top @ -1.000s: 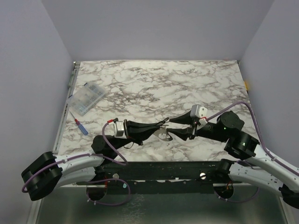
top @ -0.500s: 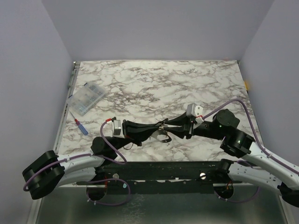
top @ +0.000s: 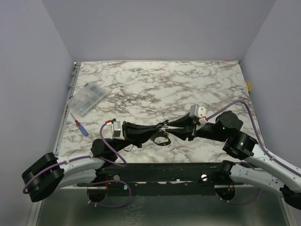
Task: Put the keys on the keyring
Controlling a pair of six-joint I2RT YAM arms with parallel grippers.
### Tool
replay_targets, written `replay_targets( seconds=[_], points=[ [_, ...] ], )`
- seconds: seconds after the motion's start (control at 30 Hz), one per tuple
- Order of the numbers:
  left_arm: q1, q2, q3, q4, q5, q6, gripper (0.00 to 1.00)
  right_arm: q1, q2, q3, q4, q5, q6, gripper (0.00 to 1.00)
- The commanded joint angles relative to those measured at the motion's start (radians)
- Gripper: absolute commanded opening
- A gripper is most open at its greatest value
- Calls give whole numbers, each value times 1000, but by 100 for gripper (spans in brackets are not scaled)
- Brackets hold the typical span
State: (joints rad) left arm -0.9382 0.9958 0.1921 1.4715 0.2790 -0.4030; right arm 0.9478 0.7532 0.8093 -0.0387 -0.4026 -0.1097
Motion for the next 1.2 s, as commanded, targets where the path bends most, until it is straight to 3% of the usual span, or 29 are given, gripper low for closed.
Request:
replay_targets(
  seconds=[0.0, 0.43, 0.73, 1.0, 1.1, 1.17],
  points=[
    [-2, -23, -17, 260, -32, 4, 0, -4, -56, -12, 30, -25, 27, 34],
    [-3, -33, -6, 265, -21, 2, 0, -6, 10, 2, -34, -82, 26, 29],
    [-2, -46, -6, 264, -10, -4, 0, -10, 39, 19, -63, -73, 8, 37],
    [-2, -34, -12, 285, -3, -8, 0, -12, 50, 27, -40, -72, 12, 29],
    [-2, -36, -18, 295, -9, -10, 0, -12, 38, 21, -30, -18, 11, 37],
    [-2, -40, -20, 299, -13, -9, 0, -12, 35, 14, -31, 26, 12, 49]
  ],
)
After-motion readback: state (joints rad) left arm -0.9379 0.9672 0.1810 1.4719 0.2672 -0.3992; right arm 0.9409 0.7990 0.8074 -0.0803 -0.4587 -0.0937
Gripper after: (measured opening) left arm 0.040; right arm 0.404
